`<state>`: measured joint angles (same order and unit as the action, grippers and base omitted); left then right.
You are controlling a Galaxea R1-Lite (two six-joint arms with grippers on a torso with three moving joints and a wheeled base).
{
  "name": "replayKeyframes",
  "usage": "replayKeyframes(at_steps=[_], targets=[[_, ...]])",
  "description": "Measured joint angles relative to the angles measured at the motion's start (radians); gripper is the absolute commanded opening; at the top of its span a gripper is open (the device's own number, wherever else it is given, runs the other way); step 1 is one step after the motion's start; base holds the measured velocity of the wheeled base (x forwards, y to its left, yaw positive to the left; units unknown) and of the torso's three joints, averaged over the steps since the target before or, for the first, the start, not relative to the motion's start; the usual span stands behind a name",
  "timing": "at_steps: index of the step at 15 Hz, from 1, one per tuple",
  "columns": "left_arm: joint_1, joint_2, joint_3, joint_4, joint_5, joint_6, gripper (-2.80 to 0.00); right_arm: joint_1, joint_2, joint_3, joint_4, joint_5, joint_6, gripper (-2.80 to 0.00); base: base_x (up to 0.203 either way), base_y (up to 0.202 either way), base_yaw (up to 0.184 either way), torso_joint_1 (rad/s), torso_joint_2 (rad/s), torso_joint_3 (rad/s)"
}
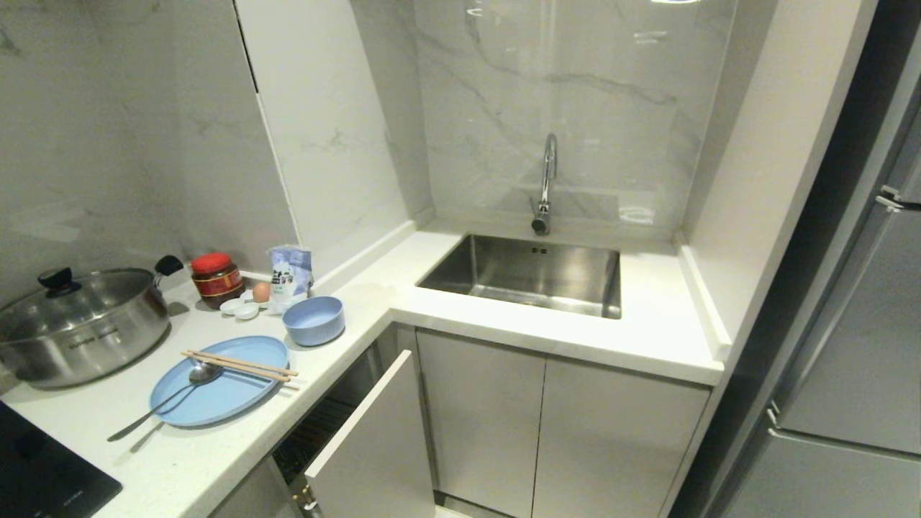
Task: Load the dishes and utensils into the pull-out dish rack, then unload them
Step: Open the cupboard
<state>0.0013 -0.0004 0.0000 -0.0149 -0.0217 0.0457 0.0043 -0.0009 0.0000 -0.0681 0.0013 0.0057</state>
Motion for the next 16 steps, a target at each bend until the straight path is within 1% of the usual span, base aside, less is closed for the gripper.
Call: replayKeyframes(at_steps=[12, 16], targets=[[0.0, 0.0, 0.0, 0.0, 0.0, 0.0, -2.8, 0.0, 0.0, 0.0, 0.0, 0.0, 0.0, -2.8, 0.0, 0.0, 0.0, 0.0, 0.0, 0.0], [0.0, 0.0, 0.0, -0.001, 0.0, 0.0, -2.8, 0.0, 0.0, 0.0, -0.001, 0.0, 0.0, -2.8, 0.0, 0.0, 0.0, -0.186, 0.4, 0.208]])
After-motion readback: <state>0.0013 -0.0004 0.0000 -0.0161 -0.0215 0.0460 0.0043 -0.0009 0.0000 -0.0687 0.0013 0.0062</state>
